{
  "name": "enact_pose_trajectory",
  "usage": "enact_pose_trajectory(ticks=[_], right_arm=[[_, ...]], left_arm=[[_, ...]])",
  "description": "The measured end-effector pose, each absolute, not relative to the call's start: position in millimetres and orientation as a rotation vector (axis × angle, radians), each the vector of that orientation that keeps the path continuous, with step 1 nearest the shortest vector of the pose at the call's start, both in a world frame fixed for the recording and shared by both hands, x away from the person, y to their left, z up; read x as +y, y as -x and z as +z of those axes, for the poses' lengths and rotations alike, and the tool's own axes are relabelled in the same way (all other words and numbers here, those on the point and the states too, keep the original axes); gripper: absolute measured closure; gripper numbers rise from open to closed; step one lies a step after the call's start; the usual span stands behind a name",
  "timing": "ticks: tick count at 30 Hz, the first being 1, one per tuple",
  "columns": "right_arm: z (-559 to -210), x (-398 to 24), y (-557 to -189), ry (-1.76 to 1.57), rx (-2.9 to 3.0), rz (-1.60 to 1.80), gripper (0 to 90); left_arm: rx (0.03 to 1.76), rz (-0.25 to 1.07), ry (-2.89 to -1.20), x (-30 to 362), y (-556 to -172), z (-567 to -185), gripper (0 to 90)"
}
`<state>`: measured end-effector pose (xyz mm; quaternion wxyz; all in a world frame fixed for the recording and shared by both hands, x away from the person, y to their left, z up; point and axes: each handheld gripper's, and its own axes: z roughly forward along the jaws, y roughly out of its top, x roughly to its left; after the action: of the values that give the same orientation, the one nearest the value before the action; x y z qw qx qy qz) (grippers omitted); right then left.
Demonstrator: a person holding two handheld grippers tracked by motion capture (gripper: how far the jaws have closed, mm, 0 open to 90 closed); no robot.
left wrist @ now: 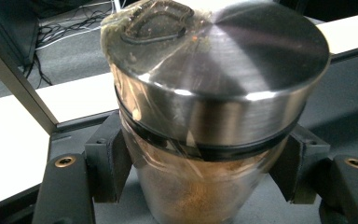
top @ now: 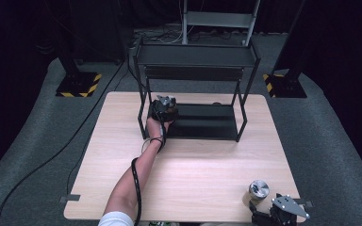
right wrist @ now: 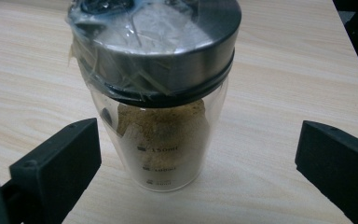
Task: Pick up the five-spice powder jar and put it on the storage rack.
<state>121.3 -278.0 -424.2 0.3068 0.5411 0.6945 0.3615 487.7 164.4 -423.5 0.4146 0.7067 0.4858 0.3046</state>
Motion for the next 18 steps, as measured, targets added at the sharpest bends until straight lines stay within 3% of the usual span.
enact_pose_trajectory(ticks=[18], right_arm=[[-424.8, -277.4, -122.1, -1.428, 1.842, 0.96, 0.0]], left_arm=[[1.249, 0.749, -1.751, 163.3, -492.7, -433.0, 30.9]])
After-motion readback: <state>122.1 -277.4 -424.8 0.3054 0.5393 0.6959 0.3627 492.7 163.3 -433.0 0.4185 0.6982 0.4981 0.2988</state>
